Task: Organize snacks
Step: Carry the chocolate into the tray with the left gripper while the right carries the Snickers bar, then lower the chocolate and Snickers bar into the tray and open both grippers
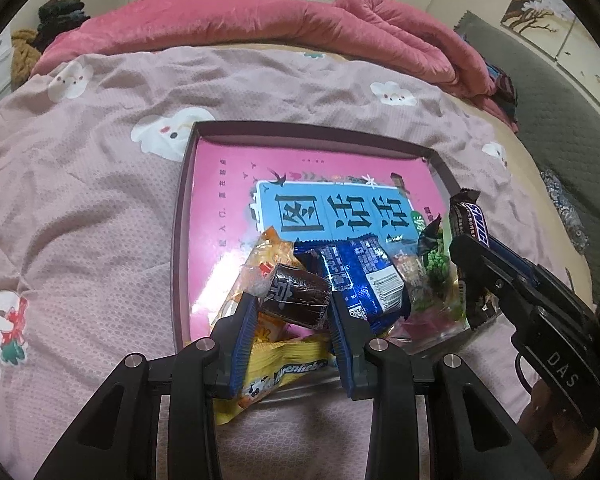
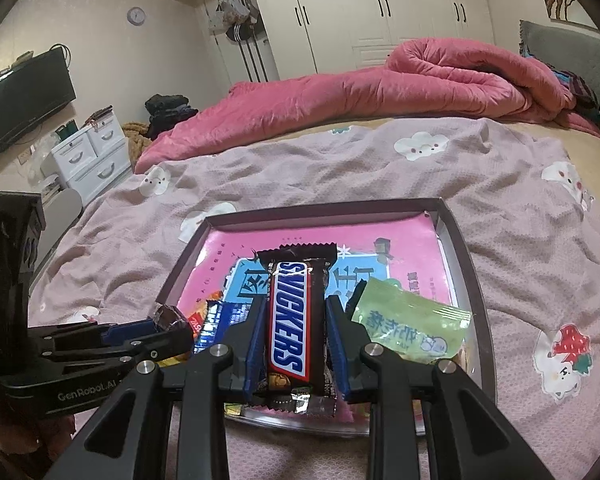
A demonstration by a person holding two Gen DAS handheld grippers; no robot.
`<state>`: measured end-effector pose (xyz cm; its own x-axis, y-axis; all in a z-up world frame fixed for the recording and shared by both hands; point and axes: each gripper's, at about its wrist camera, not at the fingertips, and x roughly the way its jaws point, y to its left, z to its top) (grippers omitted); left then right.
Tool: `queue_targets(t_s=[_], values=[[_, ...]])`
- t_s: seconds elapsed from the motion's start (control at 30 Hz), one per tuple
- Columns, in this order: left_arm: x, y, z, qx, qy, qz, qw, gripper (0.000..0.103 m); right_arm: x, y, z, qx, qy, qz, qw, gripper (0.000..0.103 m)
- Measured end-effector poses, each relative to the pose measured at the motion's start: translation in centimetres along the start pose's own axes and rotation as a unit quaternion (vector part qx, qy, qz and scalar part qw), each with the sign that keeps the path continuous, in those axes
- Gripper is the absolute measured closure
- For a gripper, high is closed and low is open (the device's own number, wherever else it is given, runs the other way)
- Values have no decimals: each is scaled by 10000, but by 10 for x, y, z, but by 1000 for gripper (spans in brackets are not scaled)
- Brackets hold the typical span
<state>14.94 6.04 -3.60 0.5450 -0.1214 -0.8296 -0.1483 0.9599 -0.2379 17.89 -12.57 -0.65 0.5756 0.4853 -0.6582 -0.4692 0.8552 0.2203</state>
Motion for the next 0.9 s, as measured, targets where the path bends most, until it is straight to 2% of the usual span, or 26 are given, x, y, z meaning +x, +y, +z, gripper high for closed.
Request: queue_targets(t_s=[0.9], values=[[8,7,-3,-124,65,-51,9999,66,28,-4,-9,115,279,32,9995,73]])
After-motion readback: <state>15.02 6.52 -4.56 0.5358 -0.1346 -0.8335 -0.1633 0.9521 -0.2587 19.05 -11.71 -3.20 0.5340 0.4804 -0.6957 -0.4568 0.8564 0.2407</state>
